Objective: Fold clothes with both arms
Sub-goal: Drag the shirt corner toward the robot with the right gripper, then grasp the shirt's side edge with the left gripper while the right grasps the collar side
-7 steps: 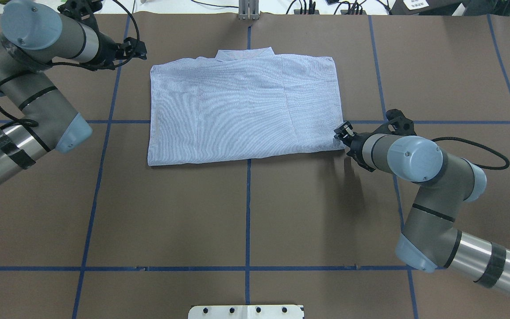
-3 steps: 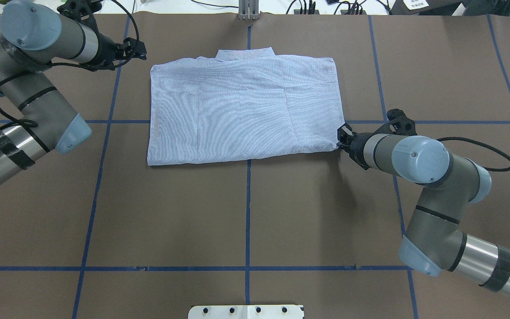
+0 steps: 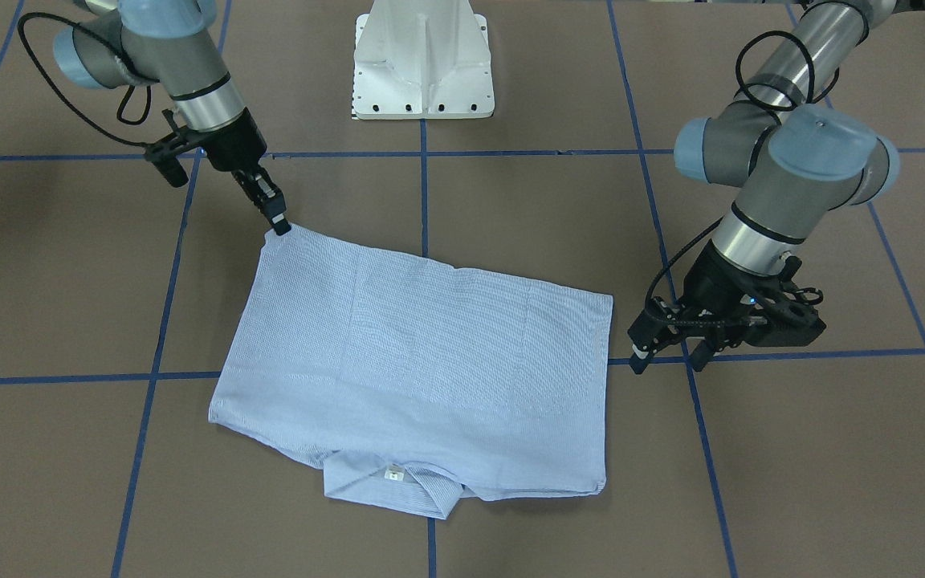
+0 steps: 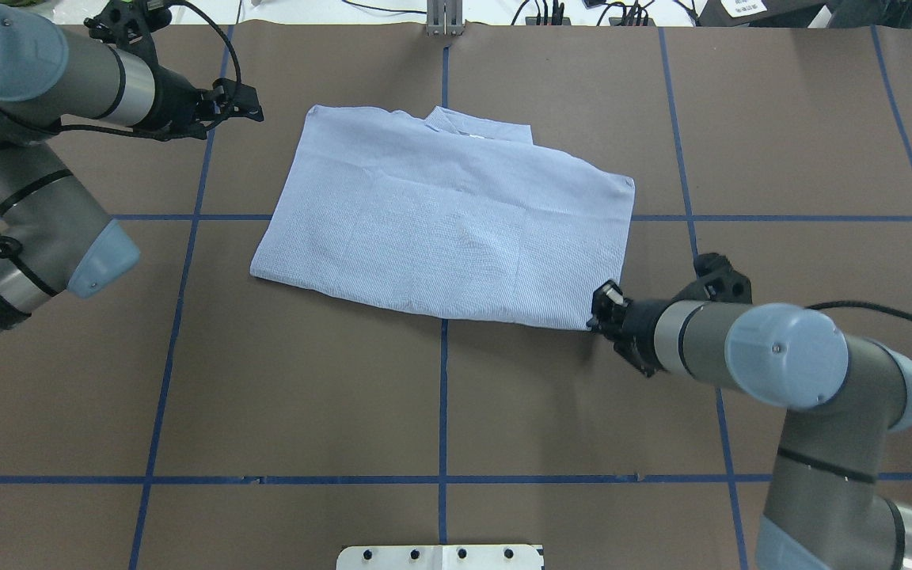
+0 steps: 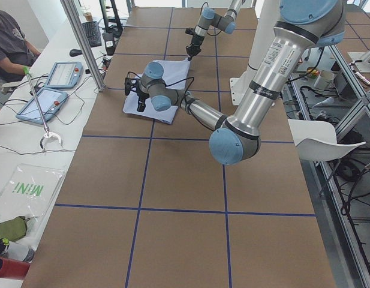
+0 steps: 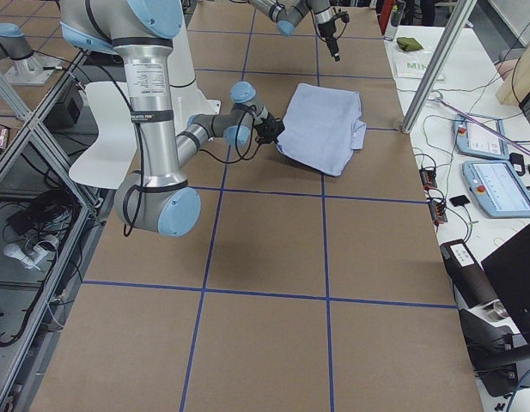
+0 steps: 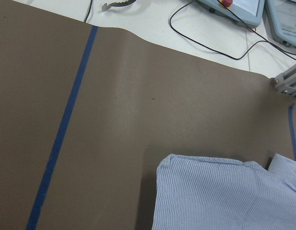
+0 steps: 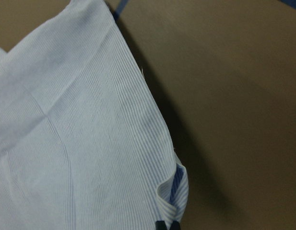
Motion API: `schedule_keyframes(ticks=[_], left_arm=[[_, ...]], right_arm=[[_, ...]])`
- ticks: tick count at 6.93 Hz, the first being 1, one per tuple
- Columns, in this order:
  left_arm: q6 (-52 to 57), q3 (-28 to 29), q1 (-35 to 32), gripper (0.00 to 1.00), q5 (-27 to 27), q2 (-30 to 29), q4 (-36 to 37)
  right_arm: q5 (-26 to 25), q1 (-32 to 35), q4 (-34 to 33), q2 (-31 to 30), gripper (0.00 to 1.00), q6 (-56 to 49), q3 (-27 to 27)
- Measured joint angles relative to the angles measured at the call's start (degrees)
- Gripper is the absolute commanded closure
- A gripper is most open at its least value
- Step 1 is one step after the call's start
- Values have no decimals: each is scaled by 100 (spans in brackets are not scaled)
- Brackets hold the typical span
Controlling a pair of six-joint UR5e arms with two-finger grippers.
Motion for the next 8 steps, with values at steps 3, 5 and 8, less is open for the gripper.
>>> schedule_keyframes(ticks=[3, 5, 8], left_arm=[[-407, -775, 498, 0, -486, 356, 181], [-1184, -969, 1171, 6, -516, 524, 213], [-2534, -852, 1858, 19, -270, 576, 216]], right_arm=[[16, -1834, -1406, -155, 1, 180, 1069], [32, -2539, -1623, -290, 0, 629, 1419], [91, -1649, -1655, -275, 0, 824, 1952]])
